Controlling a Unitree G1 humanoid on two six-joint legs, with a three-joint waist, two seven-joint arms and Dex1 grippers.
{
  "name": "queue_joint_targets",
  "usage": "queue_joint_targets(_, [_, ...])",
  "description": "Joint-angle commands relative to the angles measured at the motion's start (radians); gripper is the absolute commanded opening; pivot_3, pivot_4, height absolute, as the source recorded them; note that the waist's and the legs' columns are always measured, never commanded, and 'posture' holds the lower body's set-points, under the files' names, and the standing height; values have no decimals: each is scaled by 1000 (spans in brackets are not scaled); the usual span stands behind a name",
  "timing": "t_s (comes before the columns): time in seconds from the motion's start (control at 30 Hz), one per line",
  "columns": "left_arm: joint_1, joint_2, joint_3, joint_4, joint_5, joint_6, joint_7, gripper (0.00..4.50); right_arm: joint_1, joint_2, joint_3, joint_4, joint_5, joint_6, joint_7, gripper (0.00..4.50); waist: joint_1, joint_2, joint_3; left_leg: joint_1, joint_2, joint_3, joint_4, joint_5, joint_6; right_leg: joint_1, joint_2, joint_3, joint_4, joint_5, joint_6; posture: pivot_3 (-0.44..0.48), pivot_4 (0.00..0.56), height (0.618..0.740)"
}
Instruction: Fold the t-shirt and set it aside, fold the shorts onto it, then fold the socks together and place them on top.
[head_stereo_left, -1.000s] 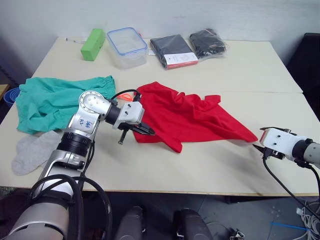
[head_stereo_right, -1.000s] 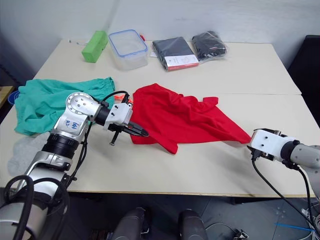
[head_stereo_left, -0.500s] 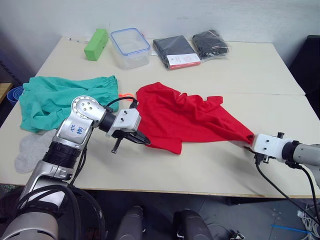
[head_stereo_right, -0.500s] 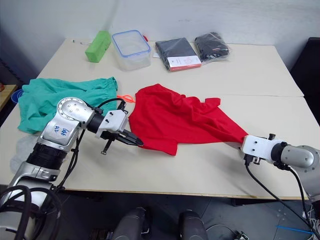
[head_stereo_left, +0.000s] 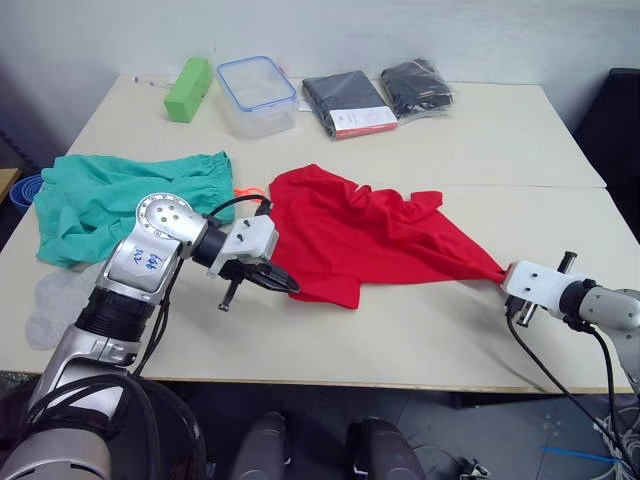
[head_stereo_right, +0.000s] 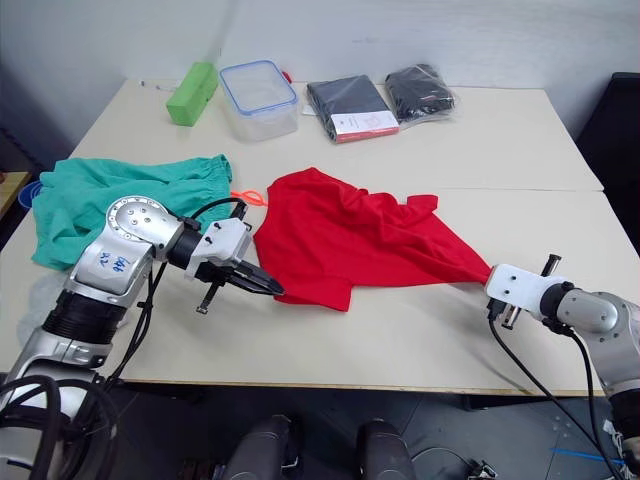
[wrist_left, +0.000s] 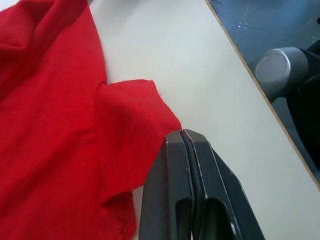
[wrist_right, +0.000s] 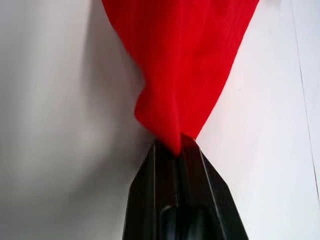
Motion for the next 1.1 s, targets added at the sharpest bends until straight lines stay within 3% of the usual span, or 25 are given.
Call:
queue_joint_targets(0.03, [41,52,39,-82,-46,53,-17,0,35,-55,-41,-49,54,-30,75,10,0,0,0,0,0,0,0,0,0,0,0,0,0,0,0,0,150,740])
queue_joint_targets(0.27, [167,180,68,-221,-114,157,-38,0,172,-171,-88,-247,200,21,304,10,1,1,0,0,0,-1,-1,0,0,0,0,0,-1,0,0,0,150,740])
queue_joint_targets(0.47, [318,343,103,-351,-191,228,-75,0,363,-241,-160,-469,317,113,467,10,1,1,0,1,1,-2,-2,-1,2,2,0,0,-3,0,0,0,150,740])
queue_joint_targets(0.83, [519,525,195,-506,-358,309,-76,0,490,-260,-268,-496,299,87,562,10,3,1,1,0,1,-2,-2,-5,5,2,-1,0,-5,-1,-1,0,150,740])
queue_joint_targets(0.97, [537,562,216,-517,-409,338,-82,0,553,-282,-359,-503,391,101,708,10,4,2,1,1,1,-2,-2,-5,5,2,-1,0,-5,-1,-1,0,150,740])
queue_joint_targets(1.1, [521,574,230,-526,-482,391,-77,0,560,-277,-396,-519,433,113,760,10,3,2,1,1,1,-2,-2,-6,6,3,-1,0,-5,-1,-1,0,150,740])
